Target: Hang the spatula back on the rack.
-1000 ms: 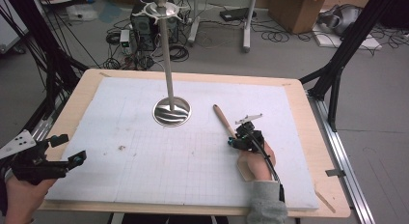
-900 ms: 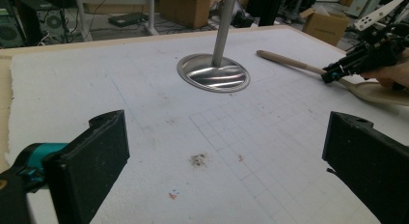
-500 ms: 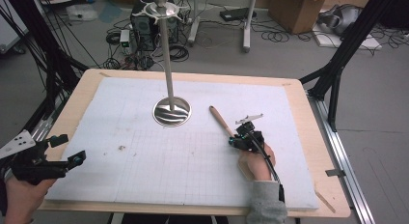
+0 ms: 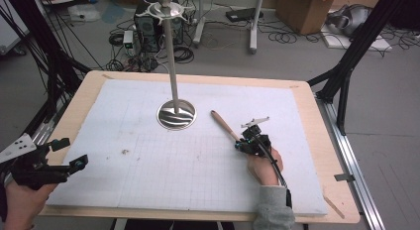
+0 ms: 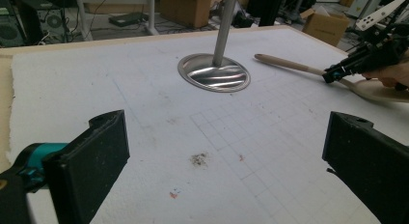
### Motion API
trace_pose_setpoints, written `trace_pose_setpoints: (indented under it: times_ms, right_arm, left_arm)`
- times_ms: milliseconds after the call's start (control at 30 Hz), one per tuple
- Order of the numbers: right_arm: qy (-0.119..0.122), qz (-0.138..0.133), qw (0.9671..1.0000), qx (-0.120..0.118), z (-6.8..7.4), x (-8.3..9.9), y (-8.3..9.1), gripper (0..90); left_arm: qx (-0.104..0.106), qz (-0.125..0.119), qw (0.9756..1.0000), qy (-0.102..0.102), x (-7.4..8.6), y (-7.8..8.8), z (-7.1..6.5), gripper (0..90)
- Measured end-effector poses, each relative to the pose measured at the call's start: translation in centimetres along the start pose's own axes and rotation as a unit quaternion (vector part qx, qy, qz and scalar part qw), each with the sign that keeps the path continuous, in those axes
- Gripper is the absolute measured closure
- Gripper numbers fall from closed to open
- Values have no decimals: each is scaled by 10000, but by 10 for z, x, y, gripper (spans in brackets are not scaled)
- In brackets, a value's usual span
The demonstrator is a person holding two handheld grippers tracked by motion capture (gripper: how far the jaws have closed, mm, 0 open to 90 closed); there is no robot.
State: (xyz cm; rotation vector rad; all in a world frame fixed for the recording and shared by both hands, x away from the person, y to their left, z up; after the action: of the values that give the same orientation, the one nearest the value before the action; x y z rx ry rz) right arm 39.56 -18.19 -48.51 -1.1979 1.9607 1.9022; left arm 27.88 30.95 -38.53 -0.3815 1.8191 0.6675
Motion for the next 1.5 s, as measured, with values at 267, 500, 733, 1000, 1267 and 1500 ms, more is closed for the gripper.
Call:
trace_pose_setpoints:
  times_ms: [267,500,733,1000,1267,1500]
  right_arm:
    - [-24,-88,10000,-8,-2,-2,6,784]
    - [-71,-275,9996,-69,-4,-5,16,785]
    - [-98,-430,9990,-121,-4,-9,24,785]
    - [-37,-632,9978,-171,-3,-14,34,785]
    - [-44,-840,9962,-221,-2,-20,48,785]
    - [-35,-1060,9939,-313,-2,-27,60,785]
  left_arm:
    - [4,-15,10000,8,0,0,0,31]
    - [7,-17,10000,13,0,0,0,30]
    - [13,-25,10000,14,-1,0,-1,30]
    - [17,-26,10000,18,0,2,-1,31]
    - [-5,-51,10000,37,0,3,-1,30]
    - [-1,-22,10000,58,1,2,0,31]
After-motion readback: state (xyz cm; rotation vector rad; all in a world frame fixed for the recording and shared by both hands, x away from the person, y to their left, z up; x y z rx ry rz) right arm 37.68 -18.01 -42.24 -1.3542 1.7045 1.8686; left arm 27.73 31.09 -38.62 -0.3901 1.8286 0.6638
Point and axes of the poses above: each handheld gripper's, and its own axes: y roughly backward along the jaws, x roughly out of its underside, z roughly to its left, the point moved 7 cm from there along -y, roughly forward along the jaws, and after that the axes turned 15 degrees about x, right-handed, at the moved point
